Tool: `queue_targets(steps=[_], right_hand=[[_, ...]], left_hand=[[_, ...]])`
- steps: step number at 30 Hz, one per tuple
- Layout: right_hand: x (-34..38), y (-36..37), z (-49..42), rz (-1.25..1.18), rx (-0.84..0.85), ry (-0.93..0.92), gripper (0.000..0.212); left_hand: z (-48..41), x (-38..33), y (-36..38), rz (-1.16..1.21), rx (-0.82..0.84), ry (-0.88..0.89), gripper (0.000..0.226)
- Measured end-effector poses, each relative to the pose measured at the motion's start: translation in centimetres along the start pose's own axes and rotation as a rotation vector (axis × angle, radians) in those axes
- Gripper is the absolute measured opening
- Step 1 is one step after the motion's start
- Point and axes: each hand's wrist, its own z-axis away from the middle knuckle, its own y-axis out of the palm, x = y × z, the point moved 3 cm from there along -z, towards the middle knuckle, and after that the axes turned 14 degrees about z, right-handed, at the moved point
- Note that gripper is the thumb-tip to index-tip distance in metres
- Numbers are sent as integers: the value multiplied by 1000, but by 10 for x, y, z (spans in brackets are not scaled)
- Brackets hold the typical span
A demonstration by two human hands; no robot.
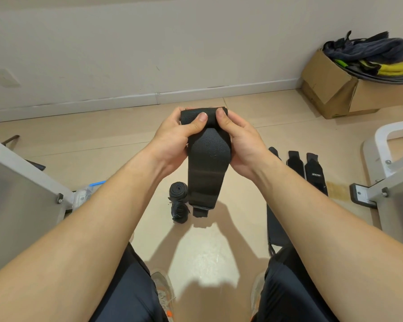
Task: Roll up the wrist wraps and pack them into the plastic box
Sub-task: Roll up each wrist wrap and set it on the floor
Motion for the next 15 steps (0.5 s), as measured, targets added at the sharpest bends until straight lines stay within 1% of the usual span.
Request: queue_targets(steps=[1,2,4,5,6,8,9,11,12,13,15], right_hand=[[0,0,0,4,14,6,25],[-1,2,1,36,10,15,30],[-3,4,0,170,-28,42,44],[-4,6,-1,253,-45,53,49],[-5,8,-2,344,-64,62,52],[-6,12,-3,487,-104,70,55],[-6,12,-3,507,-125,78,50],[-4,11,-3,433,-162,101,36],[-2,9,-4,380,-173,110,37],[-1,8,-4,348,-159,105,43],[2,9,-3,371,-127,64,51]], left_hand=[[0,1,-1,2,13,-35,35],[0,1,-2,4,21,-54,35],[1,0,-3,9,-2,-44,15],[2,0,-3,9,-23,-30,10],[3,1,-3,-8,-46,-4,10],[3,3,-4,-190,-95,105,15],[4,4,-4,-298,-106,167,17],[5,5,-2,-386,-88,232,19],[5,4,0,-391,-63,243,20],[5,2,2,-391,-30,248,22],[5,1,4,-386,15,242,23]])
